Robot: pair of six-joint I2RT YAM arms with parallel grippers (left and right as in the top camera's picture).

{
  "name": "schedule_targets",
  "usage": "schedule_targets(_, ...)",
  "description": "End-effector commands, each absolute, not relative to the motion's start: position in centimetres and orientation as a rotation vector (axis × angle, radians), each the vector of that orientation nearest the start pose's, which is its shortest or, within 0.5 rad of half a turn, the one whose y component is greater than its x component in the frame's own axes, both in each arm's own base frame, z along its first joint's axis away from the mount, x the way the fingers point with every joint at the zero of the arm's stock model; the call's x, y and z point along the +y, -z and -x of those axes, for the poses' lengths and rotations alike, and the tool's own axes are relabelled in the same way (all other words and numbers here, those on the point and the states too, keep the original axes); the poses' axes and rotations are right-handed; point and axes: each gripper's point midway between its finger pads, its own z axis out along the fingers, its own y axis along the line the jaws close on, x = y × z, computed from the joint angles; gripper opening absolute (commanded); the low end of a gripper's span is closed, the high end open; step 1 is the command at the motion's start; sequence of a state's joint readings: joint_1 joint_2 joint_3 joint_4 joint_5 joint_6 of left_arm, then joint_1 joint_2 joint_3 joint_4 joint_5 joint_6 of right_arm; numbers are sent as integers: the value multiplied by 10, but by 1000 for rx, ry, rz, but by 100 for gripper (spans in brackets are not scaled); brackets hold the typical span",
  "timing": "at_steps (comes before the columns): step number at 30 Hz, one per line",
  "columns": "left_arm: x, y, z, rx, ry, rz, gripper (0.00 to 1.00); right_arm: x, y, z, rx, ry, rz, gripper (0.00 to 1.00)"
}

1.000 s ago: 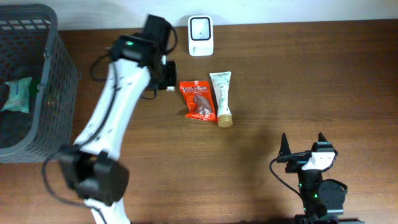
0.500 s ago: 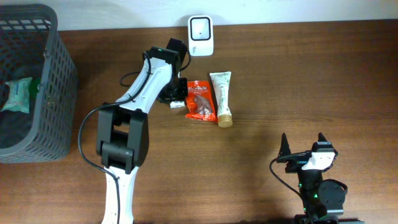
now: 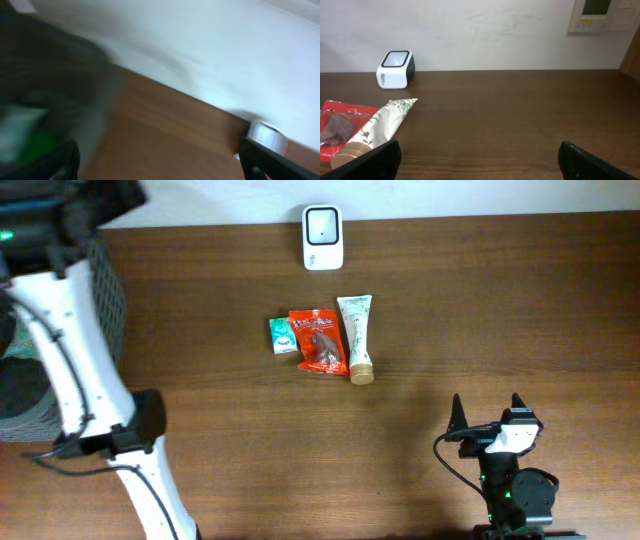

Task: Scan the item barcode
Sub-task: 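Place the teal pack on the table left of the red bag, then reach the left gripper into the basket and grasp the light-blue wipes pack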

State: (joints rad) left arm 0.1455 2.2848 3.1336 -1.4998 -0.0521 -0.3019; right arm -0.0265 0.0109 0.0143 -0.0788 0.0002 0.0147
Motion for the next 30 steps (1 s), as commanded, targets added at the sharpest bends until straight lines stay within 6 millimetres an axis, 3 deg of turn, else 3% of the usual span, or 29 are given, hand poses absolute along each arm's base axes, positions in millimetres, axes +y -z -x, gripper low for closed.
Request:
schedule_targets(1,179,-381,-467,2123,-213,763,92,-9,-155,-246,1650,21,-40,99)
schedule_targets(2,216,-367,-453,2139,-293,865,87,-9,-155,-246,1650,21,-40,99)
schedule_targets(5,276,-317,-421,2244,-457,1060,87,-9,-155,-246,1650,21,-40,98)
schedule_targets(8,311,-273,-395,2343,-602,1181,86,-9,-155,-246,1650,21,-40,99)
schedule_targets(11,332,-229,-392,2512,-669,1054,85,-9,-155,-246,1650,21,-40,99)
schedule_targets(17,339,-157,-404,2744,-724,720,84,-9,-155,-246,1650,21,-40,98)
schedule_targets(19,342,-140,-408,2743,-731,700,85,-9,-155,-246,1650,21,-40,99)
schedule_targets(22,348,-141,-423,2690,-712,651,84,-9,-155,-246,1650,21,-40,98)
schedule_targets(26,334,-133,-446,2662,-535,562,79,-9,-155,-246,1650,21,-40,99)
schedule_targets(27,329,-130,-450,2658,-483,549,71,-9,-155,-246,1650,21,-40,98)
schedule_targets(30,328,-129,-451,2655,-474,560,71,-9,-155,-246,1650,21,-40,99)
